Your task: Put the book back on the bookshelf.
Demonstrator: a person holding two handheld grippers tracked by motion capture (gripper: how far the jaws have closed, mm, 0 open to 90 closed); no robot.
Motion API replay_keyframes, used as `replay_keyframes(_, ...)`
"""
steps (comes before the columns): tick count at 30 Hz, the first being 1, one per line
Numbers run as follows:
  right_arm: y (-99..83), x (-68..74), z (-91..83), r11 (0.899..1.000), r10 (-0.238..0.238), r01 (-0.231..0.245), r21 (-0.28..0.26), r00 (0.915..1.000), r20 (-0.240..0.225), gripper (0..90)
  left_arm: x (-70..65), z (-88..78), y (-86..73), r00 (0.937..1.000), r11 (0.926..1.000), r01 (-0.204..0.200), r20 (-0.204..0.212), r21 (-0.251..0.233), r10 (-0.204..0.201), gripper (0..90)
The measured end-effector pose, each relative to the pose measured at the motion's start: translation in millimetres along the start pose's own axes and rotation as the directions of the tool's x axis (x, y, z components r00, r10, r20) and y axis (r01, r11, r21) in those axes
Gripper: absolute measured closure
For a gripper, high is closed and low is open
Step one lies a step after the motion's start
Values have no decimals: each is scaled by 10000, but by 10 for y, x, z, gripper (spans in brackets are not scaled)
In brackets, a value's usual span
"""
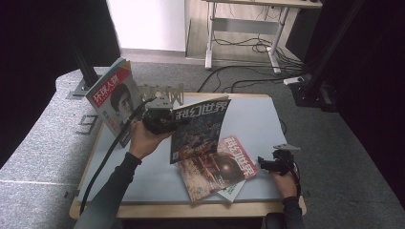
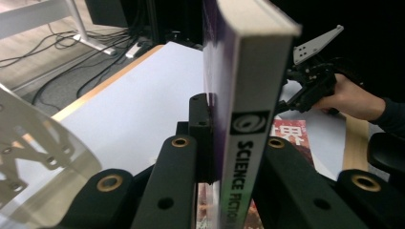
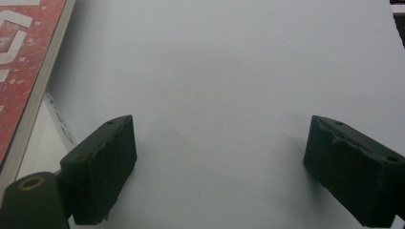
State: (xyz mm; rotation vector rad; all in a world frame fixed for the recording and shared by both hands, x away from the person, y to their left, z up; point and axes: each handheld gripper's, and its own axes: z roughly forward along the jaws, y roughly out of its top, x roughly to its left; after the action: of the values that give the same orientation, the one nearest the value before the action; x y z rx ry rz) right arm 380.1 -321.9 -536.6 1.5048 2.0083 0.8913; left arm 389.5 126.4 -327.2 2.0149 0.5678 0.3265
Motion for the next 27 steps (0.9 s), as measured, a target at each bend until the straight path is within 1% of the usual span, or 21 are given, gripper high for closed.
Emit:
replay_keyframes(5,-1,-1,0,10000,1,-1,-4,10000,-5,97,41,-100,-14,9994,9999,85,-339,-53,-87,826)
replay_keyframes(10,-1,-1,0,10000,7,-7,-5,10000,-7,97,69,-198,-32,9969,9998,198,-762,-95,-205,827)
replay_keyframes(18,-2,-1,0,10000,10,-10,-7,10000,-8,98,152,-333,-97,9938,9990,418,-1024,-181,-434,827)
replay_keyframes(22,-2,-1,0,10000,8,-8,-8,10000,-7,98,177,-389,-113,9918,9988,462,-1182,-160,-477,827)
replay_keyframes(27,-2,-2,0,10000,6,-6,-10,10000,-10,98,224,-480,-137,9877,9973,654,-1398,-329,-694,827)
